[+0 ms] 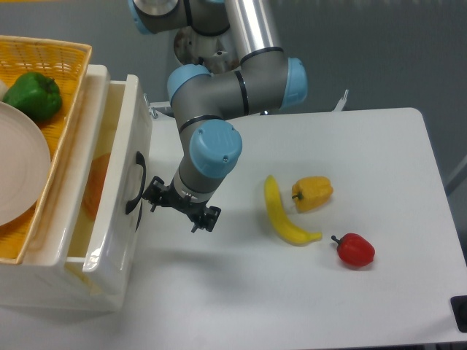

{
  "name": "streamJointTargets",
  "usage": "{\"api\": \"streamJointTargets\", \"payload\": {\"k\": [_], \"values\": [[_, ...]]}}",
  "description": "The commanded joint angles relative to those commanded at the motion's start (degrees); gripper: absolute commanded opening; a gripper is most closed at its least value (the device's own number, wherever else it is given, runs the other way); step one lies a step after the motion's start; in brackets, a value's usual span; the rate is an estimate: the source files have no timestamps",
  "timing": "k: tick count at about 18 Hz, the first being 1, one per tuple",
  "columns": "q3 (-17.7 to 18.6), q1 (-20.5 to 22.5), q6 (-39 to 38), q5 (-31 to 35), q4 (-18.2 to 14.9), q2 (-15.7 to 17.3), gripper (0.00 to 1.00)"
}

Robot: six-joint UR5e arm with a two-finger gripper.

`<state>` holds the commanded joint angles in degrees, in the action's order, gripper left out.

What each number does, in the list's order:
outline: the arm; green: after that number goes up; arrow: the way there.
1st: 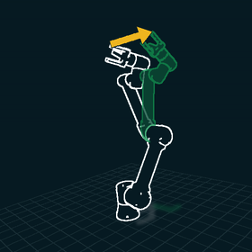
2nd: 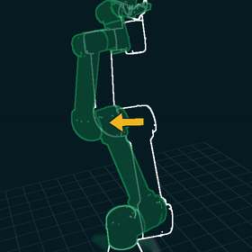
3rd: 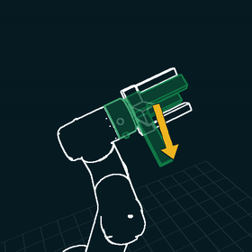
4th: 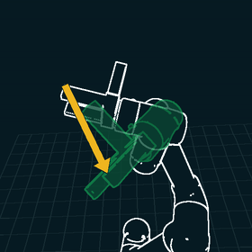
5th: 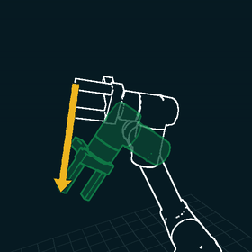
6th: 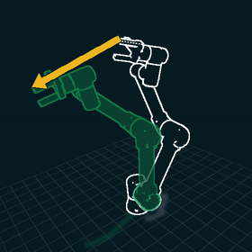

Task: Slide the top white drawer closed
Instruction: 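Keep pushing the drawer front until the drawer is fully shut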

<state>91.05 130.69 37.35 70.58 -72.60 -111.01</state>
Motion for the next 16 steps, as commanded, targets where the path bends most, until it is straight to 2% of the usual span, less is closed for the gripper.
{"api": "streamJointTargets", "payload": {"k": [16], "values": [[0.0,-0.6,-0.1,0.0,0.0,0.3,1.00]]}}
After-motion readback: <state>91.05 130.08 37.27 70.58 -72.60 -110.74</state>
